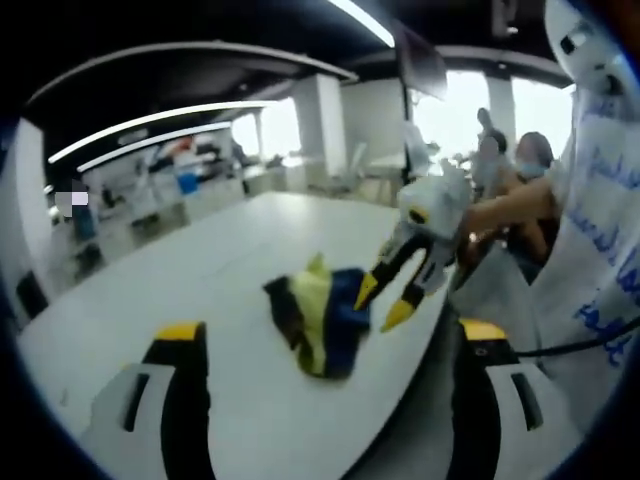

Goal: Fold the garment on the visible template until the final outline fits inside the template.

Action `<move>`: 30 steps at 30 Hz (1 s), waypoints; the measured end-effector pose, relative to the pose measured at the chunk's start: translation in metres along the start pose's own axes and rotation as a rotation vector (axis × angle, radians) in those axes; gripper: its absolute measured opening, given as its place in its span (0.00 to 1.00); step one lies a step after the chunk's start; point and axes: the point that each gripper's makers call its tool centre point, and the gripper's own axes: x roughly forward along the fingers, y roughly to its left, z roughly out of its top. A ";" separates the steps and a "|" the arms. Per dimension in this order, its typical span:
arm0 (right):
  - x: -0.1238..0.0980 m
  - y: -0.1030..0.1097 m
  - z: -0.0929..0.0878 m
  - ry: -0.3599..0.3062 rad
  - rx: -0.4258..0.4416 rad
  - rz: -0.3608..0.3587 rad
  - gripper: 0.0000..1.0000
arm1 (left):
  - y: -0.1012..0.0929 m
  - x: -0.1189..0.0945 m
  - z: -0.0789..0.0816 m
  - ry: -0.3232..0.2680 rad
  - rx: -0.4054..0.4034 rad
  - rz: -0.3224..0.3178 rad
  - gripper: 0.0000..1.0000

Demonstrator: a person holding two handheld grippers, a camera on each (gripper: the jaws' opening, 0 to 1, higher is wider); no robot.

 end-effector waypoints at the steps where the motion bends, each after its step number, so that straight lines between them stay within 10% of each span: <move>1: 0.006 0.002 0.000 -0.003 0.000 0.010 0.24 | 0.000 0.000 0.000 0.000 0.001 0.000 0.97; 8: 0.043 0.004 -0.022 0.087 -0.155 0.016 0.13 | 0.003 0.000 -0.001 -0.010 -0.018 0.004 0.98; 30: 0.071 0.008 -0.033 0.163 -0.223 0.010 0.08 | 0.011 -0.007 -0.010 -0.005 -0.053 0.023 0.99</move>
